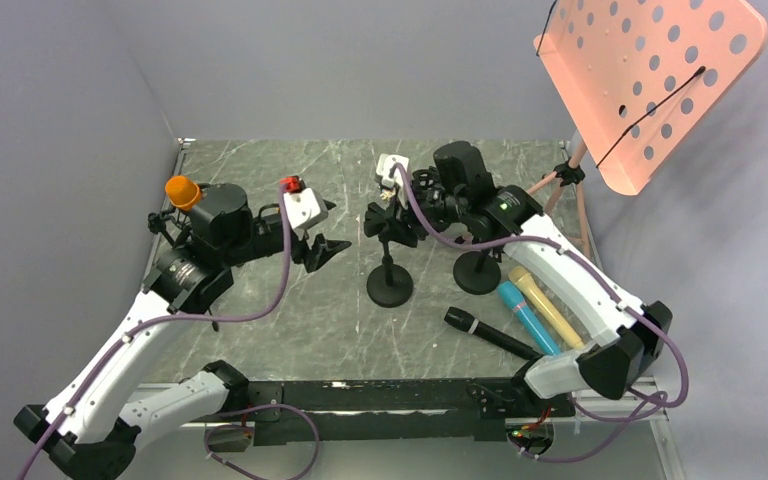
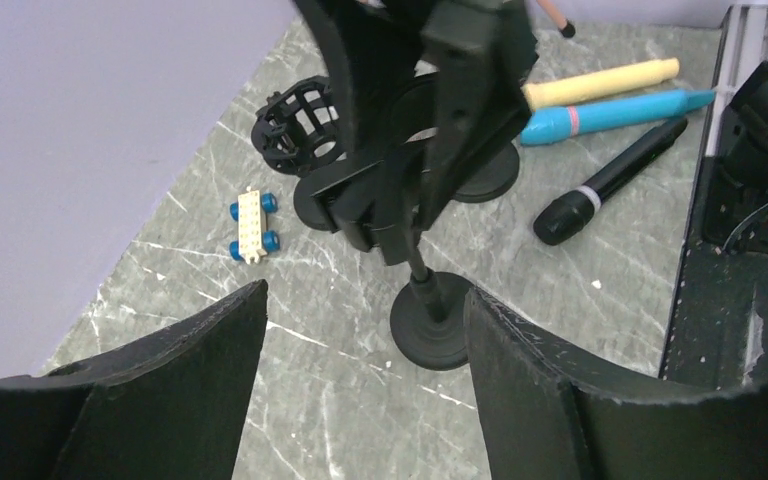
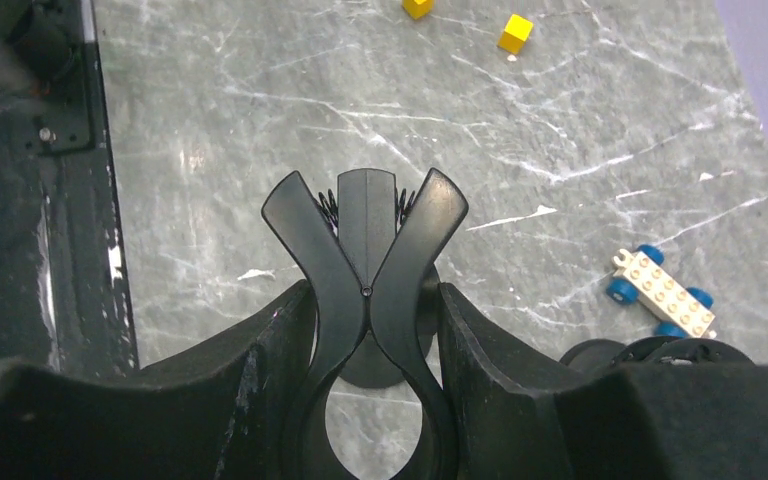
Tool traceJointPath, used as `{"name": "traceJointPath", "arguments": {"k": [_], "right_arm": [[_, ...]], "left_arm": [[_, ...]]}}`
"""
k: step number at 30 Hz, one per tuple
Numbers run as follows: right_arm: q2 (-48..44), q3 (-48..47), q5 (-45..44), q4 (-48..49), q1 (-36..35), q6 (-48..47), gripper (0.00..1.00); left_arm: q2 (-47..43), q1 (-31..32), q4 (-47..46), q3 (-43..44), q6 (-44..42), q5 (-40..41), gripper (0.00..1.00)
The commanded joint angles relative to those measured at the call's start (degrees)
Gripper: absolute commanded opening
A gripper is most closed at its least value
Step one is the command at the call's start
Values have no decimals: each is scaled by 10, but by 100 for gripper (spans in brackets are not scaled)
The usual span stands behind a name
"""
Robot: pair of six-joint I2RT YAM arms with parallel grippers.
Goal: Remove the microphone from the stand
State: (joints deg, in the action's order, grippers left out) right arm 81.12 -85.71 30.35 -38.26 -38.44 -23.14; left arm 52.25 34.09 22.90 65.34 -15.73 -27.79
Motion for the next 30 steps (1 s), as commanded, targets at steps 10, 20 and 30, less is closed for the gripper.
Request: {"name": "traceJointPath", "arguments": {"k": [10, 20, 30], "right_arm": [[-34, 33, 31, 95, 13, 14, 0], [-20, 58, 59, 98, 22, 15, 0], [-31, 66, 47, 102, 26, 6, 0]], "left_arm": [[74, -21, -97, 60, 83, 19, 76], [138, -32, -180, 70, 285, 71, 68], [176, -23, -170, 34, 276, 35, 66]]}}
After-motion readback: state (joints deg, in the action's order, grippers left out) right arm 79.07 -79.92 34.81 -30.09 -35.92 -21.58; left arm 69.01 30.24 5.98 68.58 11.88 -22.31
